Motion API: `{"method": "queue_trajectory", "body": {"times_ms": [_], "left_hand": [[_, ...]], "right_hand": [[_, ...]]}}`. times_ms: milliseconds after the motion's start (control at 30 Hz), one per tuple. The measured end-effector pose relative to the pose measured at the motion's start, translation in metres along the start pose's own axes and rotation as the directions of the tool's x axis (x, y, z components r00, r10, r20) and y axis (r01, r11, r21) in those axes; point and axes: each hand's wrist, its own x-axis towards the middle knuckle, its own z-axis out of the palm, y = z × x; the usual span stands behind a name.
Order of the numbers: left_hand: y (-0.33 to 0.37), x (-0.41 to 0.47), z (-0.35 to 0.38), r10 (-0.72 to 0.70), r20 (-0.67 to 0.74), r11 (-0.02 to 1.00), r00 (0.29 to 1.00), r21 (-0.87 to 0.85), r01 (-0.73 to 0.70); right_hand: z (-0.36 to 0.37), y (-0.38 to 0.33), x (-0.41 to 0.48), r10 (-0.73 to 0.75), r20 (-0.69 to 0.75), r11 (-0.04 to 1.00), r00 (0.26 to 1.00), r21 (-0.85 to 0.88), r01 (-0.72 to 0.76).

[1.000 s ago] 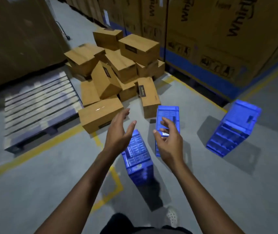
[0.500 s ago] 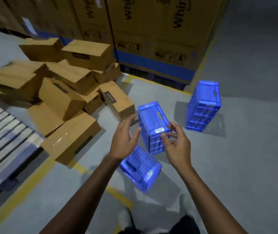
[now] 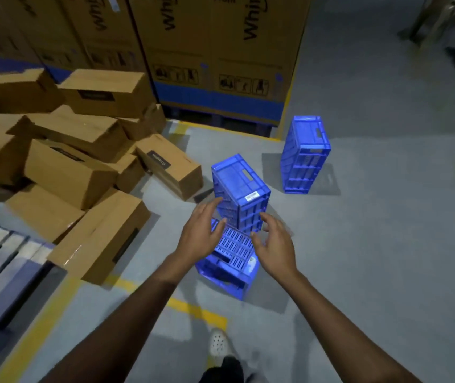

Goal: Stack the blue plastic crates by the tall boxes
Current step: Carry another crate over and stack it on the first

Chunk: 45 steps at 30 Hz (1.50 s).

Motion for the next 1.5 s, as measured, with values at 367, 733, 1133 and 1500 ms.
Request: {"method": "queue_trajectory", "body": {"times_ms": [367,733,1133,1500], "left_hand": [[-0.088,-0.023,0.058,-0.140,0.415,0.964,0.899,0.266,0.027],[-0.254,-0.036,0.261,-0.760,0.557,0.077,0.335,-0.434,0.898],[-0.256,-0.020,0.293,-0.608,0.713,-0.191,0.349,-0.558,0.807],[-0.084,0.017,0.088,-0.376,0.839,0.285,0.393,-0.299,0.911]], "right_hand": [[0.093,0.054,-0.050,0.270,0.129,0.941,0.954,-0.245,-0.233],[0.262,0.174,-0.006,0.340,0.304,0.787,0.890,-0.610,-0.092],[0.289,0.183,-0.009,0.369,0.385,0.814,0.846,-0.573,-0.094],[0.118,0.001,-0.004,0.254,0.003,0.913,0.967,-0.331,-0.239]]}}
